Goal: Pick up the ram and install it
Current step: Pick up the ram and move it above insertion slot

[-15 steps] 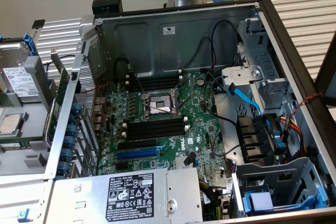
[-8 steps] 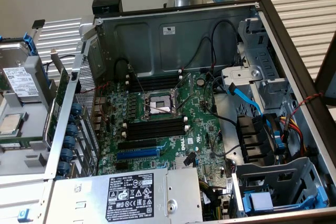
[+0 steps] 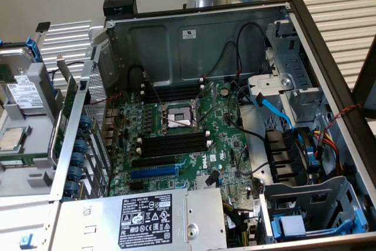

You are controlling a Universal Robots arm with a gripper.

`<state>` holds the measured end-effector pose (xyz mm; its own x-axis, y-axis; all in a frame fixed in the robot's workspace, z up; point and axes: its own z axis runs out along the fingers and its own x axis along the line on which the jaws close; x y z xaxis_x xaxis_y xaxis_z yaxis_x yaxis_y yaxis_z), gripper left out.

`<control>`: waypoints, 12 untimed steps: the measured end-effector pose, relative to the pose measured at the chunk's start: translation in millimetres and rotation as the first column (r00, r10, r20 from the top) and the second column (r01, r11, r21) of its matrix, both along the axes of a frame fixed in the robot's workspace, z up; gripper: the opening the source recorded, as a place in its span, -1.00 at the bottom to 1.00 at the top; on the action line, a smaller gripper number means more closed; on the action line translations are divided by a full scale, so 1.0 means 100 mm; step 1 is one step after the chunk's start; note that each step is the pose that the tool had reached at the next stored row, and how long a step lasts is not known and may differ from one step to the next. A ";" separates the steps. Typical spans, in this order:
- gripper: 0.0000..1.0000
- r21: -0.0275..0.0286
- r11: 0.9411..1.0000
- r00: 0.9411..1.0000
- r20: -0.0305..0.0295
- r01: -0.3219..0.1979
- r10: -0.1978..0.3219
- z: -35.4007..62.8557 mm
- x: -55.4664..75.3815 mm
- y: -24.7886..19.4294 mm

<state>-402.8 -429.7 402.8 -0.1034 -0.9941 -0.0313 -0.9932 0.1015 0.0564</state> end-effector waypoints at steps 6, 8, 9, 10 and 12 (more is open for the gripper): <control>-0.76 0.000 1.000 1.000 -0.013 0.000 0.000 0.104 0.19 0.000; -0.76 0.000 1.000 1.000 -0.014 0.000 0.000 0.132 0.28 0.000; -0.76 0.000 1.000 1.000 -0.015 0.000 0.000 0.143 0.33 0.000; -0.76 0.000 1.000 1.000 -0.015 0.000 0.000 0.151 0.37 0.000; -0.76 0.000 1.000 1.000 -0.015 0.000 0.000 0.161 0.46 0.000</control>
<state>-356.6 -429.7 418.9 -0.1038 -0.9942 -0.0297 -0.9923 0.1015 0.0712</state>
